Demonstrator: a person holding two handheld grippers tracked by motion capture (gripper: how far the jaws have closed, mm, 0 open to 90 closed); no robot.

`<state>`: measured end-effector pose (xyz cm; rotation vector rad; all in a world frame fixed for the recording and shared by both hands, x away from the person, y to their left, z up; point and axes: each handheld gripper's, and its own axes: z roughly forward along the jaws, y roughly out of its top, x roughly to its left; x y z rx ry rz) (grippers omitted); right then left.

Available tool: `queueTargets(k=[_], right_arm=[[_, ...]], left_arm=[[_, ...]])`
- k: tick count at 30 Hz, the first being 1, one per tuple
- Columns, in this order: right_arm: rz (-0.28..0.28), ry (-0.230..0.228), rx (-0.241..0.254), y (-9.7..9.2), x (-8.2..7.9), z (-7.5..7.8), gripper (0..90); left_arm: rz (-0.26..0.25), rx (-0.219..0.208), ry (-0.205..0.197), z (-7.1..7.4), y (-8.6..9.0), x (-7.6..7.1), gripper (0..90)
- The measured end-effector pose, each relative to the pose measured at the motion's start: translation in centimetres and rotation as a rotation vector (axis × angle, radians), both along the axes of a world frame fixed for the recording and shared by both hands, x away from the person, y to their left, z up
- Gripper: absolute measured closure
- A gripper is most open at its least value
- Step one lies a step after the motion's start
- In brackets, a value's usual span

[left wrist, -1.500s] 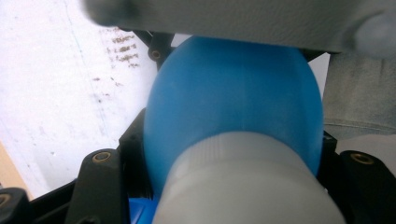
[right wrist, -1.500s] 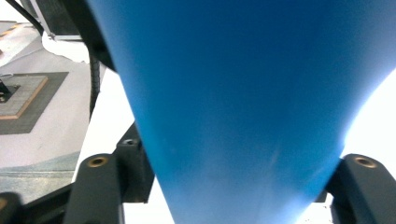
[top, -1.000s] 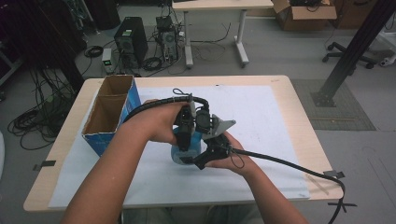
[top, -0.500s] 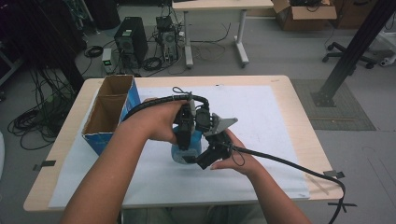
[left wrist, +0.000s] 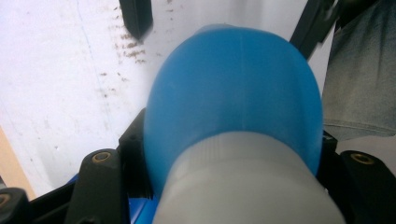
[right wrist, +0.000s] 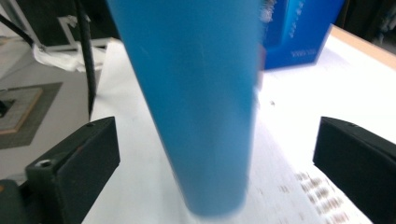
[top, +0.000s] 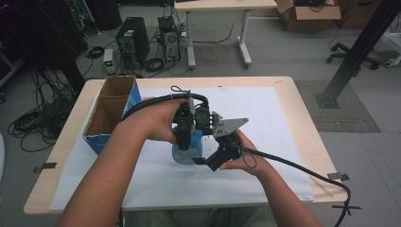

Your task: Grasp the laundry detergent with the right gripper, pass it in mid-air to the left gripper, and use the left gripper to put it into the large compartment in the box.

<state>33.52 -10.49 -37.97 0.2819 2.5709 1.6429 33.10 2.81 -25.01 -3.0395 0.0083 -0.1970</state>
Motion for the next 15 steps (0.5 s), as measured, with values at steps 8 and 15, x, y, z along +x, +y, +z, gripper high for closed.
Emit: queueTargets(k=[8, 15], right_arm=[[-0.058, -0.020, -0.041, -2.4, 0.0, 1.1, 0.1], [-0.116, -0.036, -0.071, -4.8, 0.1, 2.1, 0.2]], left_arm=[[0.025, -0.006, -0.005, 0.6, 0.5, 0.2, 38.4], [0.057, -0.007, -0.005, 1.2, 0.6, 0.5, 38.4]])
